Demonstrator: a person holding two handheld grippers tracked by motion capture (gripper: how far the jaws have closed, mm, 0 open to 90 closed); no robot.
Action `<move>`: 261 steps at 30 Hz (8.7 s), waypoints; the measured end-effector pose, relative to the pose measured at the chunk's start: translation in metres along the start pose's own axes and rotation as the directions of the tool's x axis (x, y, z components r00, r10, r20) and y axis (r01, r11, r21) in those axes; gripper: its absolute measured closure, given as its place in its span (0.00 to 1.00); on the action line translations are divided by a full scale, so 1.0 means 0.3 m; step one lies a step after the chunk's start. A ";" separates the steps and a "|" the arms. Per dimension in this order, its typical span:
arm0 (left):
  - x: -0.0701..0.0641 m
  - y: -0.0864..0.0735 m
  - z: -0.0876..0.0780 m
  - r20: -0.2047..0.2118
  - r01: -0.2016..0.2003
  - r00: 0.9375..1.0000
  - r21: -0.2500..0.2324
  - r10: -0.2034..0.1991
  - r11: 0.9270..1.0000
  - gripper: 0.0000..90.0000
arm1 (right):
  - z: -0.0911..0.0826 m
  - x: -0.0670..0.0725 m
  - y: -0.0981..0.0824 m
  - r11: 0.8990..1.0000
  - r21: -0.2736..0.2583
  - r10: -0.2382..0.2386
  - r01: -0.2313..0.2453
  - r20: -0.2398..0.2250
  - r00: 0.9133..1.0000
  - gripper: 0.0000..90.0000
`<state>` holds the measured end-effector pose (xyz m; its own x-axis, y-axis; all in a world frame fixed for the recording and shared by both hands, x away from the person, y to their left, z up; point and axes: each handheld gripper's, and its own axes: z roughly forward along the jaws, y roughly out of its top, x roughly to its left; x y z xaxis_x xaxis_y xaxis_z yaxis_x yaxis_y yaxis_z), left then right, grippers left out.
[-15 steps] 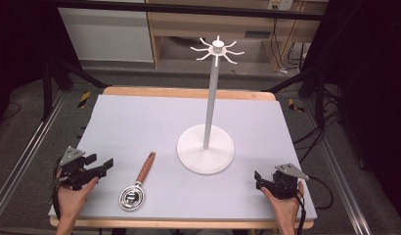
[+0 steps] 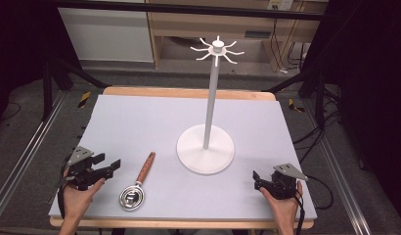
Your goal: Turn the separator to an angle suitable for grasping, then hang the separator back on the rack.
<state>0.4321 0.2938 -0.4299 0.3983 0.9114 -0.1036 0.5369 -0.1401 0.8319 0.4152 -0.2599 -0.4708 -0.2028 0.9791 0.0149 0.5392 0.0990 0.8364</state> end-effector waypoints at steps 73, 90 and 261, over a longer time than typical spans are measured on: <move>-0.235 0.020 0.260 0.081 -0.198 0.980 0.391 0.180 0.899 0.65 | -0.001 0.010 0.003 1.000 0.020 -0.017 0.018 -0.038 0.999 0.20; -0.217 0.024 0.249 0.104 -0.177 0.984 0.413 0.146 0.893 0.71 | -0.001 0.004 0.001 1.000 0.021 -0.017 0.017 -0.040 0.999 0.21; -0.474 0.649 -0.182 0.233 -0.148 0.933 -0.449 0.276 0.881 0.75 | 0.008 -0.022 0.000 1.000 -0.005 0.004 -0.004 -0.060 0.998 0.22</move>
<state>0.4395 0.1582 -0.2234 0.6925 0.7214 0.0058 0.0801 -0.0848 0.9932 0.4184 -0.2658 -0.4721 -0.2493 0.9671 0.0505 0.5355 0.0942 0.8392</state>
